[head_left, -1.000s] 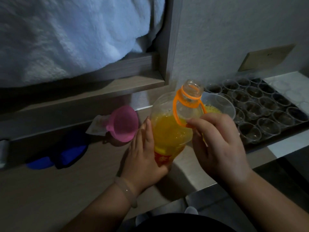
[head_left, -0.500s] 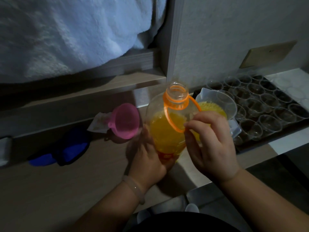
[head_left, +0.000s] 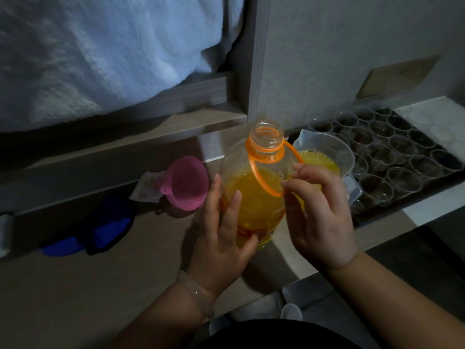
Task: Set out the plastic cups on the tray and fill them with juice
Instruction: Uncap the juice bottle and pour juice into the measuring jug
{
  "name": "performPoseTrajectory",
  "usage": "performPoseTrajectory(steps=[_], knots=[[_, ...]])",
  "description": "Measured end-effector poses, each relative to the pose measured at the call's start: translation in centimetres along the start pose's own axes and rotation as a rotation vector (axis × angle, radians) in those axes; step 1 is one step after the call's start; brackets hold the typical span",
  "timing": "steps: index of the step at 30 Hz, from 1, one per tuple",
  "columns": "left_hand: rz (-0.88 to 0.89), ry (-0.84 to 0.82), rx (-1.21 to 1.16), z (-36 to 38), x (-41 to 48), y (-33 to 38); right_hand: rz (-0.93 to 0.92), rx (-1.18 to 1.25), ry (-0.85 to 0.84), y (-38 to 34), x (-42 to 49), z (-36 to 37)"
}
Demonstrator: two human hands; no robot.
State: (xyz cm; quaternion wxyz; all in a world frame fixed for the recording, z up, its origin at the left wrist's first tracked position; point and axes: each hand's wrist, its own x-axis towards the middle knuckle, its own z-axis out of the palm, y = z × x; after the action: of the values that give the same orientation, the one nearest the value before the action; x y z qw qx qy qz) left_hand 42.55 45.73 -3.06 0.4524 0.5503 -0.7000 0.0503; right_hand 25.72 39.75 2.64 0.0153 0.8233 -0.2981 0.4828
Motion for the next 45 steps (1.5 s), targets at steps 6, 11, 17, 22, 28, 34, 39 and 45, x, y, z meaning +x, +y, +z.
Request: performPoseTrajectory(steps=[6,11,17,22,28,34,39,45], knots=[[-0.006,0.014,-0.027,0.9,0.6,0.1,0.018,-0.014,0.009,0.2,0.0,0.2],[-0.015,0.012,-0.047,1.6,1.2,0.4,0.042,0.004,0.013,0.6,-0.2,0.1],[-0.061,-0.003,0.084,1.7,0.9,1.5,-0.007,0.039,-0.021,1.3,-0.4,-1.2],[-0.009,0.081,0.193,1.5,0.9,4.3,0.042,0.030,0.021,3.1,-1.3,-3.8],[0.295,-0.015,0.051,2.6,2.5,8.0,0.447,-0.004,0.045,6.9,-3.5,-5.5],[0.249,-0.169,-0.007,6.5,4.4,10.2,0.764,0.112,-0.098,8.6,-3.4,-6.0],[0.112,-0.135,0.027,8.6,5.9,11.6,0.963,0.262,-0.258,10.3,-3.2,-5.9],[0.031,-0.055,0.101,9.9,6.6,12.5,1.062,0.549,-0.350,11.1,-2.6,-5.2]])
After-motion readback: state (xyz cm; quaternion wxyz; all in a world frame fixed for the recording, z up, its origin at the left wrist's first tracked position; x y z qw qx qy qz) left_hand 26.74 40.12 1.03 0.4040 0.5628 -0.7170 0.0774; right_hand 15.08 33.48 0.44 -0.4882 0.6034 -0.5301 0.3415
